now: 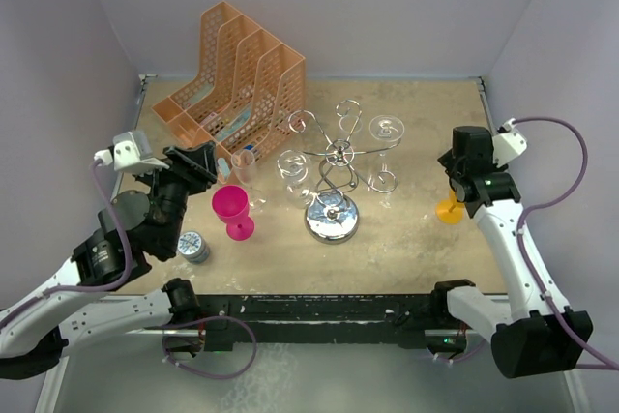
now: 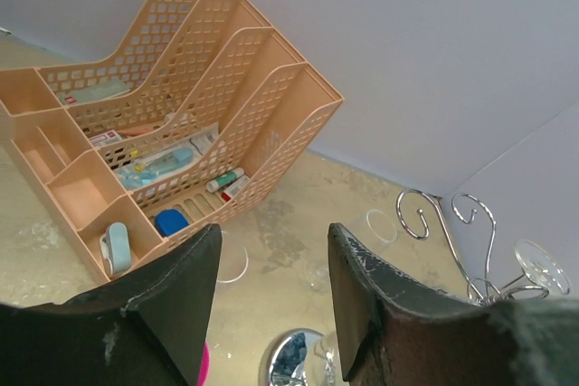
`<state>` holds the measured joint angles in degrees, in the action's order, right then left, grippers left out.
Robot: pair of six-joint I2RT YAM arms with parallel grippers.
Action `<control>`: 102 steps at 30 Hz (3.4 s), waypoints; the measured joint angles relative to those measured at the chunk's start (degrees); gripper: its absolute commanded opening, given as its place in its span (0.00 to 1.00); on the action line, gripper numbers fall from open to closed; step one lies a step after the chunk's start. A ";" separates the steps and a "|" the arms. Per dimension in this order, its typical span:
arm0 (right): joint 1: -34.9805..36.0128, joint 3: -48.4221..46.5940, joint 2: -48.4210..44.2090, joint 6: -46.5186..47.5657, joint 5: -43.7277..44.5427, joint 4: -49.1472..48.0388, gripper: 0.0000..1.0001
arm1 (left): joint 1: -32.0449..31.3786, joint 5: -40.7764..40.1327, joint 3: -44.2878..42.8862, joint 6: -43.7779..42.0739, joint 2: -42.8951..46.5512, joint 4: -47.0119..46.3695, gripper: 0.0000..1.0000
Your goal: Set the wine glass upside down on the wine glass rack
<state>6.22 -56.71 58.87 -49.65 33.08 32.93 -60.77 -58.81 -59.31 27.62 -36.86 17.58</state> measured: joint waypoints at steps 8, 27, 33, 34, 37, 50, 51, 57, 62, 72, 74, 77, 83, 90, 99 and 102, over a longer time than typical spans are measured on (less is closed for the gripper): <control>-0.28 3.78 2.32 -0.74 0.68 -2.27 0.37 | 0.00 -0.59 0.42 0.00 1.73 -0.72 0.49; -0.28 6.95 3.93 6.82 1.31 -10.71 0.00 | 0.00 0.87 -3.54 0.09 -3.98 -0.35 0.50; -0.28 6.54 1.64 9.11 1.42 -11.82 0.00 | 0.00 4.11 -7.63 0.33 -7.10 -0.79 0.52; -0.28 6.03 0.92 9.46 1.31 -11.87 0.00 | 0.00 4.81 -8.35 0.44 -7.74 -0.96 0.52; -0.28 3.50 -2.84 10.86 -0.50 -14.21 0.00 | 0.00 8.28 -9.57 1.49 -9.40 -2.78 0.53; -0.28 -1.14 -20.09 14.12 -17.86 -42.34 0.00 | 0.00 26.80 -13.49 7.37 -21.29 -12.39 0.54; -0.28 -1.11 -20.31 13.73 -19.47 -44.02 0.00 | 0.00 27.96 -14.91 7.78 -22.88 -12.44 0.54; -0.28 -1.03 -20.55 10.40 -28.17 -55.04 0.00 | 0.00 33.97 -20.37 10.40 -28.65 -16.61 0.54; -0.28 -0.33 -20.31 5.70 -36.09 -64.32 0.00 | 0.00 34.97 -20.76 13.60 -30.34 -21.79 0.55; -0.28 4.79 -18.75 -4.52 -50.14 -76.63 0.00 | 0.00 33.90 -19.89 23.15 -36.57 -37.24 0.56; -0.28 5.62 -18.80 -5.92 -51.76 -78.09 0.00 | 0.00 34.16 -19.89 24.85 -38.58 -38.64 0.56; -0.28 6.51 -18.82 -7.48 -53.72 -80.00 0.00 | 0.00 34.34 -19.89 27.82 -41.35 -40.57 0.56; -0.28 7.15 -18.71 -9.57 -56.87 -83.27 0.00 | 0.00 34.53 -19.82 31.82 -44.17 -46.03 0.56; -0.28 8.50 -18.12 -11.13 -59.82 -87.03 0.00 | 0.00 31.89 -19.54 35.04 -44.41 -50.86 0.48; -0.46 10.12 -17.18 -11.91 -67.30 -91.19 0.00 | -0.04 28.72 -16.26 38.73 -45.38 -57.99 0.33; -0.63 10.34 -17.14 -11.91 -68.94 -91.69 0.00 | -0.04 28.50 -16.26 39.28 -46.10 -59.41 0.33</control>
<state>5.58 -46.37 41.74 -61.56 -35.86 -58.76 -60.82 -30.30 -75.57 66.89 -82.96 -41.82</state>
